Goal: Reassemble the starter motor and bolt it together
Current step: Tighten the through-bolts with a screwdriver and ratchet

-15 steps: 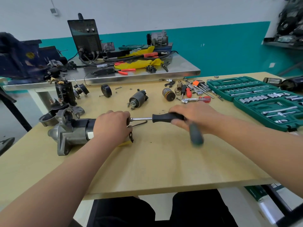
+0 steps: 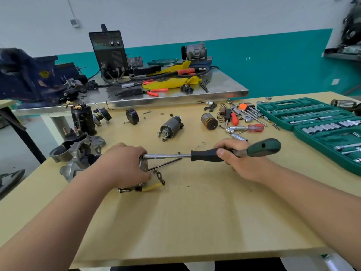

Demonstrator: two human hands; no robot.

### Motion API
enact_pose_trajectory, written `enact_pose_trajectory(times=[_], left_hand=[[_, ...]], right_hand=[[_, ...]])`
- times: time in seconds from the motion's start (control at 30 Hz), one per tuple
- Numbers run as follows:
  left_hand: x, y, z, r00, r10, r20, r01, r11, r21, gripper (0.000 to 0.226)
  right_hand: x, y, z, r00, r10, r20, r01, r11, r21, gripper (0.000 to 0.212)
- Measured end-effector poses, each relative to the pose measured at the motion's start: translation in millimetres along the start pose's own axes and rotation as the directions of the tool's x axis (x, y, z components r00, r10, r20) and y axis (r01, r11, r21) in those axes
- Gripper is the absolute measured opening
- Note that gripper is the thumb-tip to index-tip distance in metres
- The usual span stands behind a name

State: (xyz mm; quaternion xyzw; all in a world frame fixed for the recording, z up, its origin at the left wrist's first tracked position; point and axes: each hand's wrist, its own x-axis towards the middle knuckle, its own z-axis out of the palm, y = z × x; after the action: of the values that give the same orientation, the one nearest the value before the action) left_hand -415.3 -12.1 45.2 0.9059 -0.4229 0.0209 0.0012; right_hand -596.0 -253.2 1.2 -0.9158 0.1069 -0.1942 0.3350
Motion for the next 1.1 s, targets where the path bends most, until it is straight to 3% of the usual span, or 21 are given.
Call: enact_pose_trajectory(times=[0.07, 0.23, 0.5, 0.7, 0.87, 0.97, 1.1], left_hand=[[-1, 1, 6, 0.998, -0.002, -0.057, 0.005, 0.999, 0.047, 0.040], [-4, -4, 20, 0.945, 0.000, -0.326, -0.015, 0.999, -0.042, 0.033], [4, -6, 28, 0.824, 0.144, -0.548, -0.236, 0.967, -0.101, 0.039], [18, -6, 26, 0.813, 0.180, -0.553, -0.299, 0.945, -0.132, 0.046], [20, -7, 27, 0.832, 0.114, -0.543, -0.258, 0.946, -0.197, 0.078], [18, -24, 24, 0.814, 0.052, -0.578, -0.188, 0.966, -0.179, 0.084], [10, -28, 30, 0.912, -0.025, -0.409, -0.017, 0.995, -0.098, 0.117]], right_hand=[[1, 2, 0, 1.000, -0.010, -0.008, 0.010, 1.000, -0.005, 0.015], [1, 8, -3, 0.999, 0.031, 0.012, -0.030, 0.999, -0.030, 0.014], [3, 16, -5, 0.995, 0.065, -0.072, -0.066, 0.998, -0.008, 0.016], [11, 21, -9, 0.995, 0.083, -0.059, -0.084, 0.996, -0.008, 0.016], [14, 27, -11, 0.996, 0.068, -0.054, -0.067, 0.998, 0.013, 0.019], [12, 33, -9, 0.997, 0.064, -0.052, -0.063, 0.998, 0.021, 0.019], [12, 34, -8, 0.996, 0.070, -0.048, -0.069, 0.997, 0.027, 0.020]])
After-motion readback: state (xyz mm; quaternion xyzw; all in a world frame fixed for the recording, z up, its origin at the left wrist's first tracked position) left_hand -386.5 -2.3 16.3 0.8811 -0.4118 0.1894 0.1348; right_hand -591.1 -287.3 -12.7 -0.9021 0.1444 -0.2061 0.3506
